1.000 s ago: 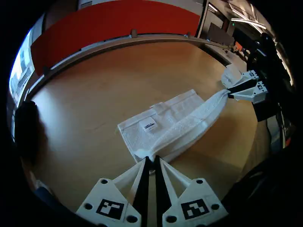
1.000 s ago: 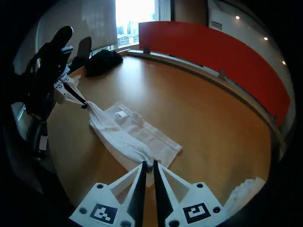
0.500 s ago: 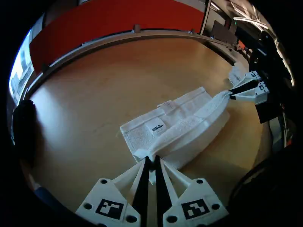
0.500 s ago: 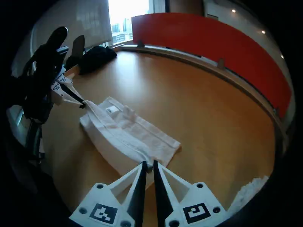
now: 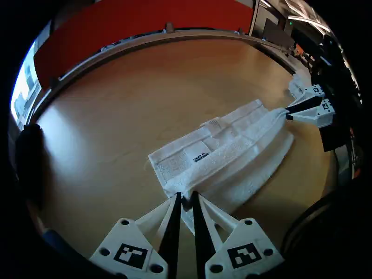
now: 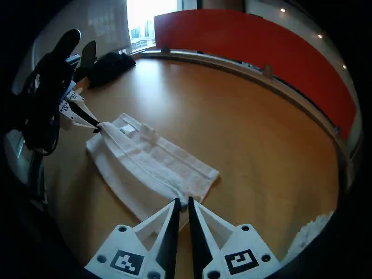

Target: Fold towel

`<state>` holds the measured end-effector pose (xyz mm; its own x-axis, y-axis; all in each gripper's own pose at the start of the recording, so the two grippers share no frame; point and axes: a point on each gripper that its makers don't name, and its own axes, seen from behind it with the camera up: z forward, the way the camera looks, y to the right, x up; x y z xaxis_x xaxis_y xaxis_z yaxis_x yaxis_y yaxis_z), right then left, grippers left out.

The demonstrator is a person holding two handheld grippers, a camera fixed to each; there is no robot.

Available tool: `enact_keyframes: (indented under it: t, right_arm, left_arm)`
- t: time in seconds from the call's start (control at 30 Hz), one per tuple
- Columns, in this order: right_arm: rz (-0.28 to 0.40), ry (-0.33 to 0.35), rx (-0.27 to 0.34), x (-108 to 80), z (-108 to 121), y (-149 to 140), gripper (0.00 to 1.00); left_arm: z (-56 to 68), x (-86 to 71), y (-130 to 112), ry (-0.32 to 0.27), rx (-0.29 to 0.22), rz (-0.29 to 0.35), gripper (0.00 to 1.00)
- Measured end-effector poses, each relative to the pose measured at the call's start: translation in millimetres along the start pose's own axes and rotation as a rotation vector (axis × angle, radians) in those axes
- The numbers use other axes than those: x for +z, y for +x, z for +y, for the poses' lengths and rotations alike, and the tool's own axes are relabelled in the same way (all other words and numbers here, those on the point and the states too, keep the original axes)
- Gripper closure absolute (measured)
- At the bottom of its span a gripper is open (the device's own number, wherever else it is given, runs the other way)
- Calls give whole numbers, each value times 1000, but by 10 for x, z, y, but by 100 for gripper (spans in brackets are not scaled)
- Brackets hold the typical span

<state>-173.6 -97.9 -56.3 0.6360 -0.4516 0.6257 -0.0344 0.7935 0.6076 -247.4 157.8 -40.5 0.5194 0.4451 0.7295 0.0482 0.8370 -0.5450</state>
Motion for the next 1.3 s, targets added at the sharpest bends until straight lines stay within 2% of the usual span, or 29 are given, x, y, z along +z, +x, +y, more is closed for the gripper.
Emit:
enact_keyframes:
  t: [0.1,0.3,0.43,0.63,0.7,0.9,1.07,1.3]
  right_arm:
    - [1,-17,0,38,35,-19,82]
    - [-17,-42,-10,96,87,-108,66]
    - [-22,-57,-7,111,131,-136,60]
    - [-17,-80,0,125,212,-118,46]
    - [-16,-89,-2,131,243,-104,40]
    - [-10,-109,-1,157,320,-43,36]
    - [-2,-116,5,181,365,28,36]
    - [10,-130,1,207,441,128,36]
  left_arm:
    - [-9,39,-25,4,7,-10,80]
    - [-62,99,-51,26,14,-14,73]
    - [-104,118,-67,44,31,-17,62]
    - [-168,124,-47,65,45,-16,54]
    - [-199,125,-32,75,47,-14,45]
    - [-292,140,18,106,69,-10,27]
    - [-378,151,86,134,86,-3,24]
    - [-505,132,234,166,80,17,23]
